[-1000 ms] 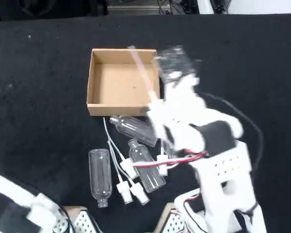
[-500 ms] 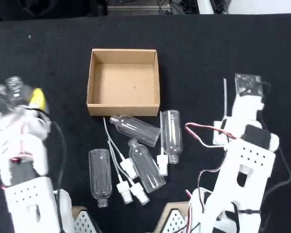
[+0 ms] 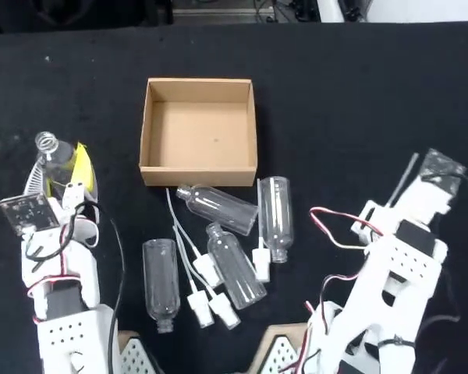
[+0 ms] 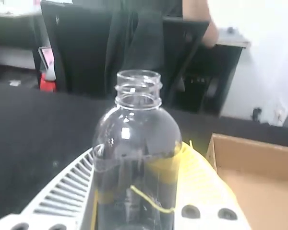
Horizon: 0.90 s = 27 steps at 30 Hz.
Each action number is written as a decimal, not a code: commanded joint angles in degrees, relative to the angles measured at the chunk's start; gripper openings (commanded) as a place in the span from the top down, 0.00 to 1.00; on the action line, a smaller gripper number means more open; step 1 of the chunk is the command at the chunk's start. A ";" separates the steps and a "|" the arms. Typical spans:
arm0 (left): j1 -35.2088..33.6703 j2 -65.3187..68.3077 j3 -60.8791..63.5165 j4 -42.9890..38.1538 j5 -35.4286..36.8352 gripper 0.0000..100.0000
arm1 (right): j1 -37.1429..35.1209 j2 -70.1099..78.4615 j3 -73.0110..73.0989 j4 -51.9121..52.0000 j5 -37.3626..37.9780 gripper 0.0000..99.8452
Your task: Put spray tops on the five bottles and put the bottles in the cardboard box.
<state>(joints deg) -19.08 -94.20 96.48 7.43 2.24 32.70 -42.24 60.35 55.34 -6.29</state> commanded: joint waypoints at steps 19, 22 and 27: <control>0.57 -7.47 1.10 17.23 0.62 0.97 | 3.60 -2.07 -6.11 15.47 54.24 0.81; 0.57 -7.47 1.10 17.23 0.62 0.97 | 6.33 -2.07 -7.25 14.59 71.91 0.79; 0.66 -7.47 1.10 17.14 0.62 0.97 | 16.18 -1.63 -10.51 14.07 97.32 0.65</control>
<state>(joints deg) -19.08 -100.44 96.48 24.48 2.24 43.25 -42.24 54.11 70.29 75.38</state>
